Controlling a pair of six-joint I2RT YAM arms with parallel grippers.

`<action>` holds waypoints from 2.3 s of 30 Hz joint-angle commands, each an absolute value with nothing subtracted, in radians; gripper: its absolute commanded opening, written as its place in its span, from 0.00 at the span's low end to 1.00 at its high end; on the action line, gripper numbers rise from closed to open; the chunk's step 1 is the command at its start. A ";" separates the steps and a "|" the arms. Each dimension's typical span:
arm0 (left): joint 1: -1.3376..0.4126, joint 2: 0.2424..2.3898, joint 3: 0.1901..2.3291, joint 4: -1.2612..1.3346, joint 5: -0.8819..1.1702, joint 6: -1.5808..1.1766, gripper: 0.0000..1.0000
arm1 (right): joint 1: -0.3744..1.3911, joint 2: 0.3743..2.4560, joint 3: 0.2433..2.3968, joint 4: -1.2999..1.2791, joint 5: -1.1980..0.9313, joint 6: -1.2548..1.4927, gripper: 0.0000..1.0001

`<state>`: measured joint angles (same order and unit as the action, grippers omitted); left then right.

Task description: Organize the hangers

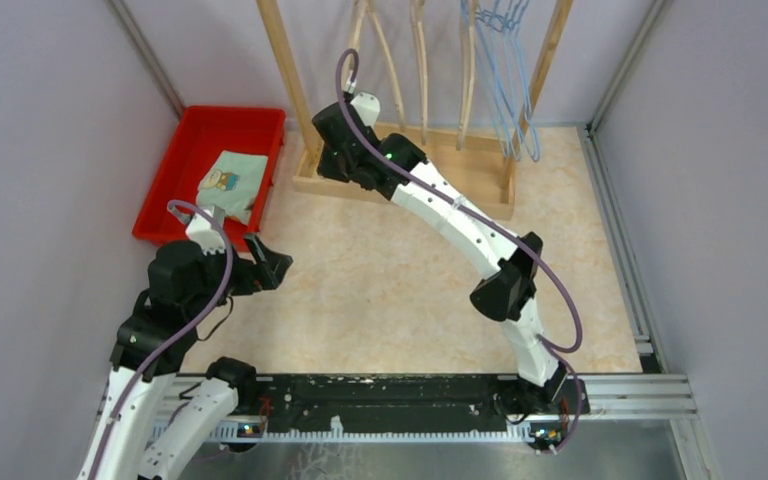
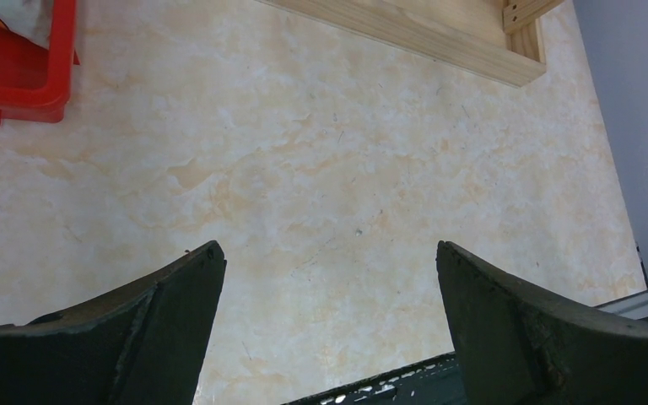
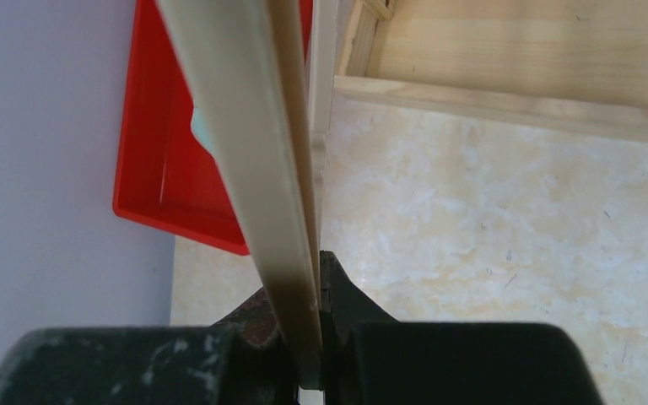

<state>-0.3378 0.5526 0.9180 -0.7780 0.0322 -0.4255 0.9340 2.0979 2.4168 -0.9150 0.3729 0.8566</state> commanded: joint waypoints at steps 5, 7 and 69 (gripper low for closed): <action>-0.336 0.541 0.949 -0.820 0.015 -0.419 1.00 | 0.887 2.080 2.515 -0.817 0.383 0.759 0.00; -0.336 0.542 0.942 -0.806 0.018 -0.423 1.00 | 0.882 2.073 2.510 -0.831 0.365 0.719 0.00; -0.334 1.188 1.019 -0.183 0.165 -0.318 1.00 | 0.575 1.869 2.280 -0.790 0.305 0.492 0.00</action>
